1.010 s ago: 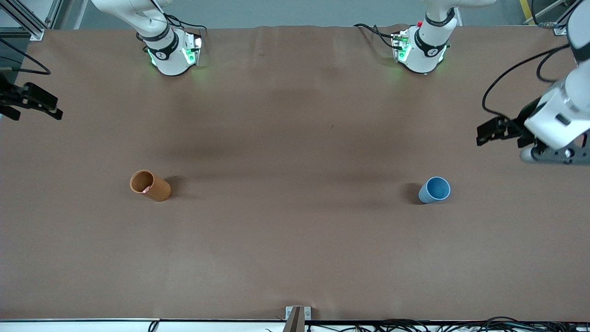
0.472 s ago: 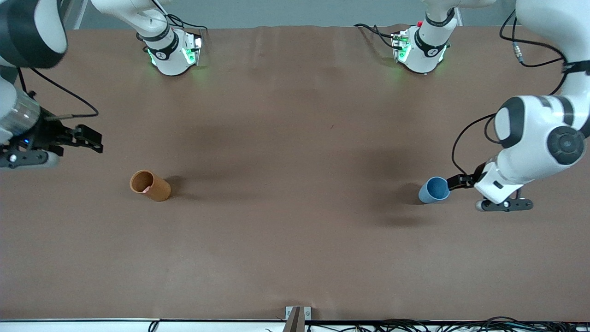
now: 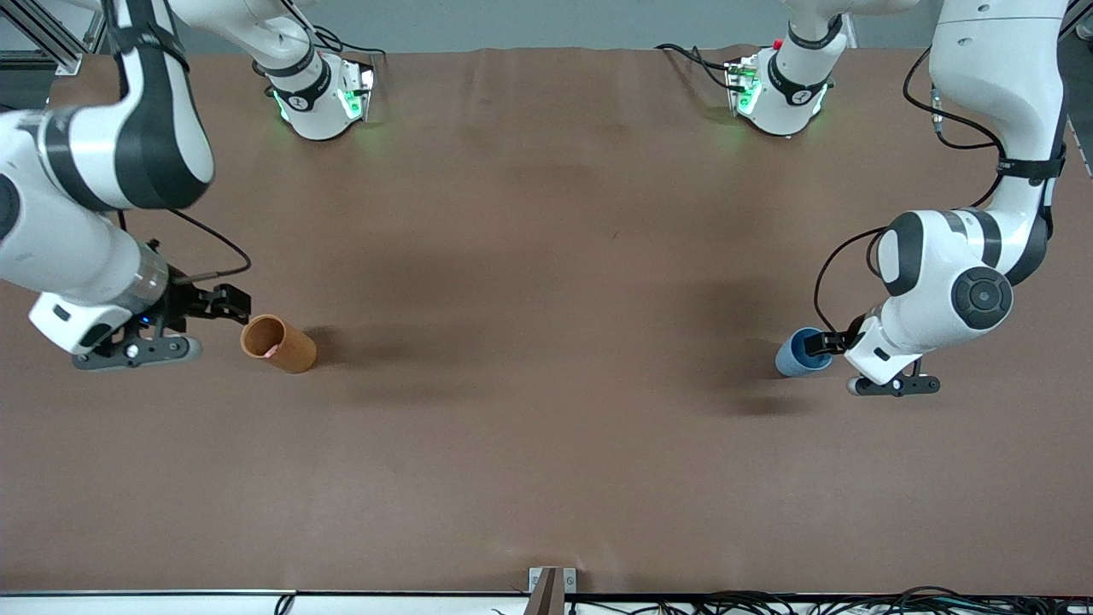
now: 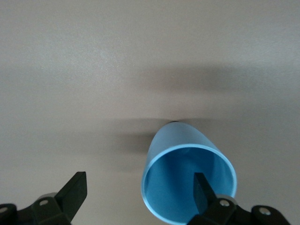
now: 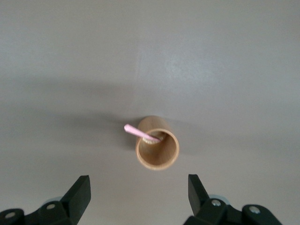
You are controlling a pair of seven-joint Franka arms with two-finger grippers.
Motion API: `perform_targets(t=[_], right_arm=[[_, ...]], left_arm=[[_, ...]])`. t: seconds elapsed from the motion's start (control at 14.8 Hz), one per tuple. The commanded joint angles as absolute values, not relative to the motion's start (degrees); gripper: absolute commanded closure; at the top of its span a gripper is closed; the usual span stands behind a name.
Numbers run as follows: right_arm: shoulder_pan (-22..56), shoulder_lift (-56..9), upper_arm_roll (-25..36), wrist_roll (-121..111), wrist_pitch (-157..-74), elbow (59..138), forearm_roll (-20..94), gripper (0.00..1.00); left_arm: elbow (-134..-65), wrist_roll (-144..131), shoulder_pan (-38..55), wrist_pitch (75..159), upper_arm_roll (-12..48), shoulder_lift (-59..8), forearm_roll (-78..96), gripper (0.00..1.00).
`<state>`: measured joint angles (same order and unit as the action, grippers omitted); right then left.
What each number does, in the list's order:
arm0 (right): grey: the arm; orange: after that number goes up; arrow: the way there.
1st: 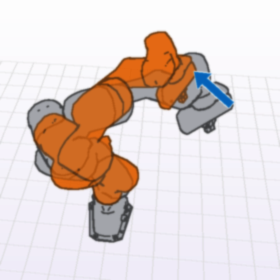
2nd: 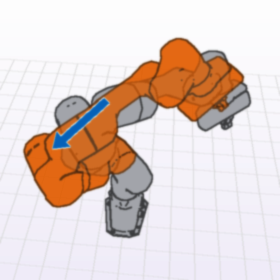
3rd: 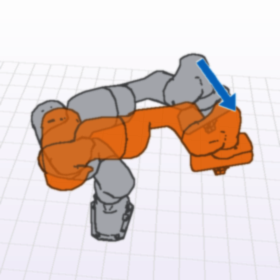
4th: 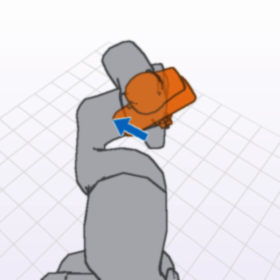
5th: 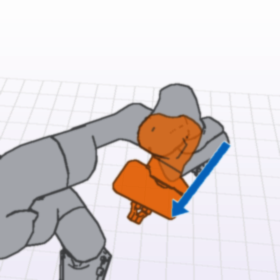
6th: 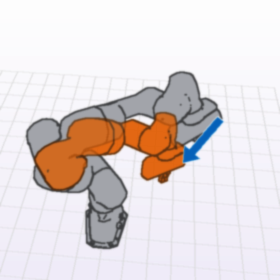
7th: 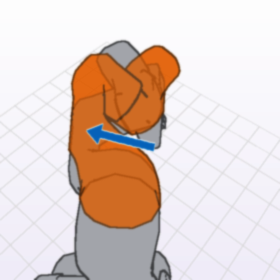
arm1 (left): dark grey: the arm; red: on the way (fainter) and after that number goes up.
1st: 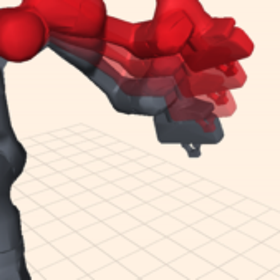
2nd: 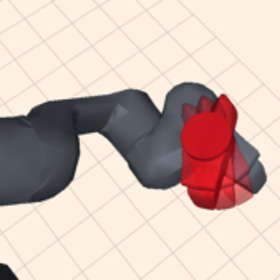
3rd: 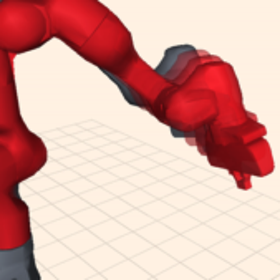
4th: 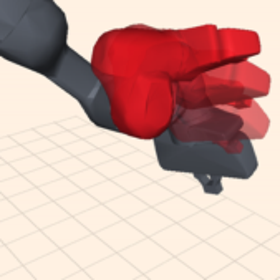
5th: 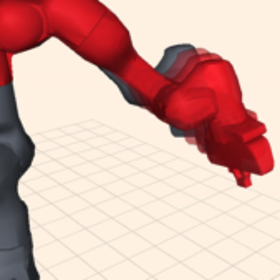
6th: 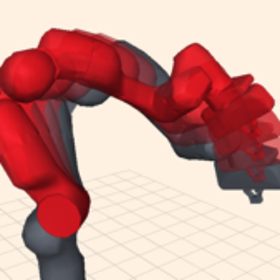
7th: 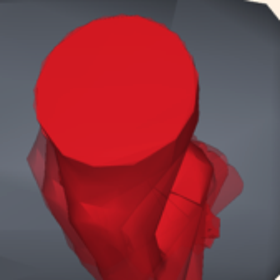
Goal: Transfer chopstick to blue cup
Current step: 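Reach the right gripper to the orange cup while the left gripper reaches the blue cup, then grasp the orange cup with the right gripper while the left gripper grasps the blue cup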
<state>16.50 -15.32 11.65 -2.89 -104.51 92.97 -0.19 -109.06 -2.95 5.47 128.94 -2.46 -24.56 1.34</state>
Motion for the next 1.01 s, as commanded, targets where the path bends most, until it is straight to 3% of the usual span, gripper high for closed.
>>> perform_targets(t=[0.0, 0.4, 0.47, 0.54, 0.61, 0.94], right_arm=[[16.6, -17.9, 12.0, -3.2, -107.3, 93.8, 0.0, 0.13], [16.8, -22.1, 12.0, -3.2, -110.3, 93.8, 0.0, 0.22], [16.9, -22.3, 12.0, -3.2, -110.5, 93.8, 0.0, 0.24], [16.9, -22.8, 12.0, -3.1, -110.7, 93.8, -0.1, 0.24], [16.8, -22.9, 12.0, -3.1, -110.9, 93.8, -0.1, 0.26], [16.9, -24.3, 12.0, -3.1, -112.0, 93.8, -0.1, 0.38]], left_arm=[[-109.2, -1.9, 5.3, 131.3, -2.5, -25.4, 2.2, 0.03], [-110.0, -1.9, 5.4, 131.8, -2.1, -25.8, 2.2, 0.41], [-109.9, -2.0, 5.5, 131.8, -2.0, -25.9, 2.2, 0.6], [-109.8, -1.8, 5.8, 131.9, -2.1, -26.0, 2.0, 0.89], [-109.2, -1.6, 6.3, 131.9, -2.0, -26.3, 1.9, 0.97], [-107.8, -1.1, 6.3, 131.4, -1.8, -26.5, 1.4, 1.0]])
